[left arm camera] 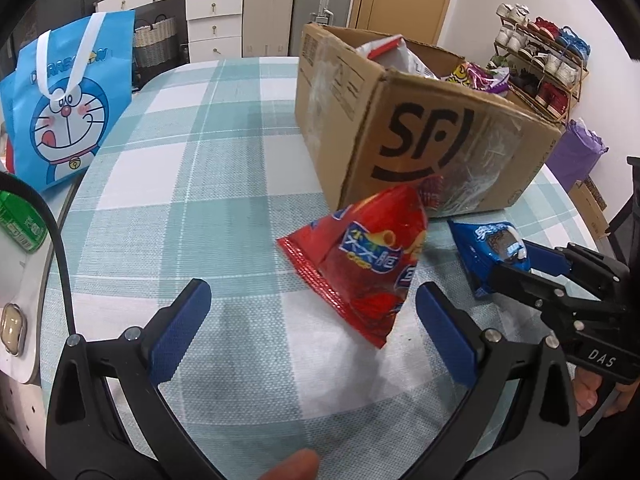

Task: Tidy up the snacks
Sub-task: 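Close the right gripper on the Oreo pack while the left grasps the red chip bag, then lift both held packs and carry them over the cardboard box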

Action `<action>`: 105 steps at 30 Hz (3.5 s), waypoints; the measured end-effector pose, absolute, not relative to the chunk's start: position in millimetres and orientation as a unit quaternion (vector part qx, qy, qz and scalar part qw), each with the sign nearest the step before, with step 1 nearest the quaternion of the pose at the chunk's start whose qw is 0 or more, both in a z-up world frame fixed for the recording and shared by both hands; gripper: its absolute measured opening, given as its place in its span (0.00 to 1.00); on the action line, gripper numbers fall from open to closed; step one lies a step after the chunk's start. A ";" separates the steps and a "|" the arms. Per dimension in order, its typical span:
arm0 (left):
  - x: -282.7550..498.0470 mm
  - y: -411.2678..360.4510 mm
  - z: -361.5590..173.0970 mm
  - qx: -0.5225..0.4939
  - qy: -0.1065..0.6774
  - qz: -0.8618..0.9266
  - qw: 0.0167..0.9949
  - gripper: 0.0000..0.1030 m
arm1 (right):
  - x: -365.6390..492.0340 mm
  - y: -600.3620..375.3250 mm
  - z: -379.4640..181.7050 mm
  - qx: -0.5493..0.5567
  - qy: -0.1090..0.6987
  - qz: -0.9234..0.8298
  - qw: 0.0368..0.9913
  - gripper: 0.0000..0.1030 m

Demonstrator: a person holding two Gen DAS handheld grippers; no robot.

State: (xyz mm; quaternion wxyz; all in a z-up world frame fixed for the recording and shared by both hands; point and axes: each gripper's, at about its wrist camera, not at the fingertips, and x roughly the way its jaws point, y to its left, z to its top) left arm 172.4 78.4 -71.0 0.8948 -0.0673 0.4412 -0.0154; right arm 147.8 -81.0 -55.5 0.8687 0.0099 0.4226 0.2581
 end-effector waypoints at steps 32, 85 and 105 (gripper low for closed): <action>186.9 60.9 -62.6 -0.078 0.417 -0.063 0.903 0.46 | 133.1 -126.0 -49.5 0.045 0.415 0.243 0.876 0.43; 175.3 50.7 85.1 -0.096 0.313 -0.032 0.944 0.46 | 141.8 -149.1 115.5 0.048 0.280 0.266 0.921 0.43; 243.4 37.8 60.2 -0.078 0.340 -0.033 0.937 0.46 | 200.6 -143.7 75.6 0.058 0.328 0.253 0.908 0.43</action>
